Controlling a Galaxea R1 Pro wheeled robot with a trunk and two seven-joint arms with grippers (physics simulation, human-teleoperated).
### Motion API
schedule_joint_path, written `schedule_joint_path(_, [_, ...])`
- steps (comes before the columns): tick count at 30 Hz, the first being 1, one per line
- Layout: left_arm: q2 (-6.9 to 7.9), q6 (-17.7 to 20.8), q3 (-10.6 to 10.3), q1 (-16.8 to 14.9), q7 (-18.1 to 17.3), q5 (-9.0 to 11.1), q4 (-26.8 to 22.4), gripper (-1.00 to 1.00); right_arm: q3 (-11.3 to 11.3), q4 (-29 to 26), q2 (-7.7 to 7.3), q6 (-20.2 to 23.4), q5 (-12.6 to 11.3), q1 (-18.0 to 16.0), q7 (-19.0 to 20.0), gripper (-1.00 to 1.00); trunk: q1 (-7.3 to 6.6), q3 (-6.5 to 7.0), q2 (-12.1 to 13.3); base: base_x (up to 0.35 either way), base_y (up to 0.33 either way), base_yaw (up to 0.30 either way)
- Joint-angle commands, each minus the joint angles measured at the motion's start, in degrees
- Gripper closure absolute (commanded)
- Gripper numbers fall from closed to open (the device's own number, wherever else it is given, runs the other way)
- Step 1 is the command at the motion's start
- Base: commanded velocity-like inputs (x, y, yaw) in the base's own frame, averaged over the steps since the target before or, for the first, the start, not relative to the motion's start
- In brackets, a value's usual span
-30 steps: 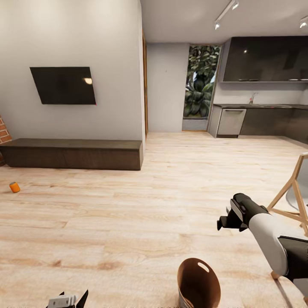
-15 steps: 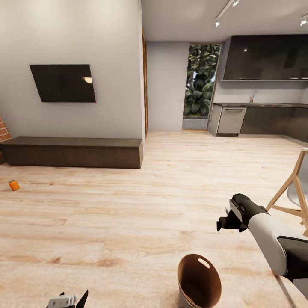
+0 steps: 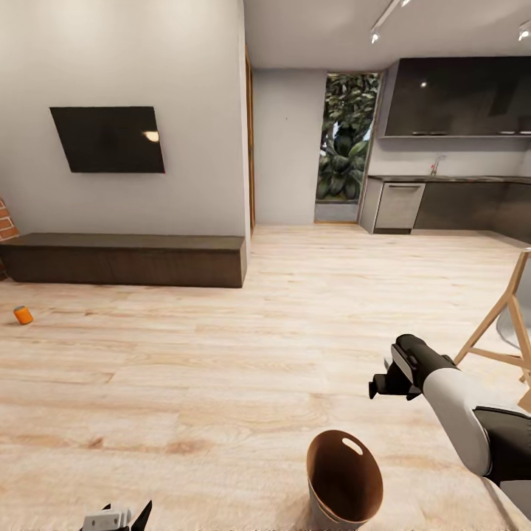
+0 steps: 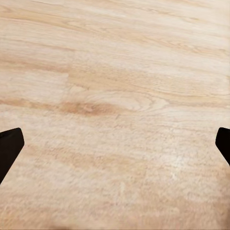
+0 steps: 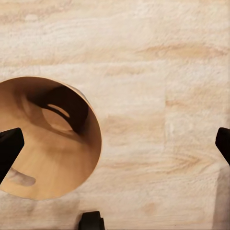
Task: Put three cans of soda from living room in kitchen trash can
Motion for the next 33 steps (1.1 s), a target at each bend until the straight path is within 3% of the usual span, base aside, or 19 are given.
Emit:
schedule_joint_path(1, [-0.01,-0.01,0.00,0.00,0.00,0.00,0.00,-1.00,0.00,0.00,0.02,0.00,0.00,0.00,0.00,-1.00,0.23,-0.18,-0.42,0.000,0.000,0.000])
schedule_joint_path(33, [0.01,-0.02,0.00,0.00,-0.02,0.00,0.00,-1.00,-0.01,0.63,0.01,-0.09,0.09,0.00,0.00,-1.00,6.87,-6.01,-12.47,0.000,0.000,0.000])
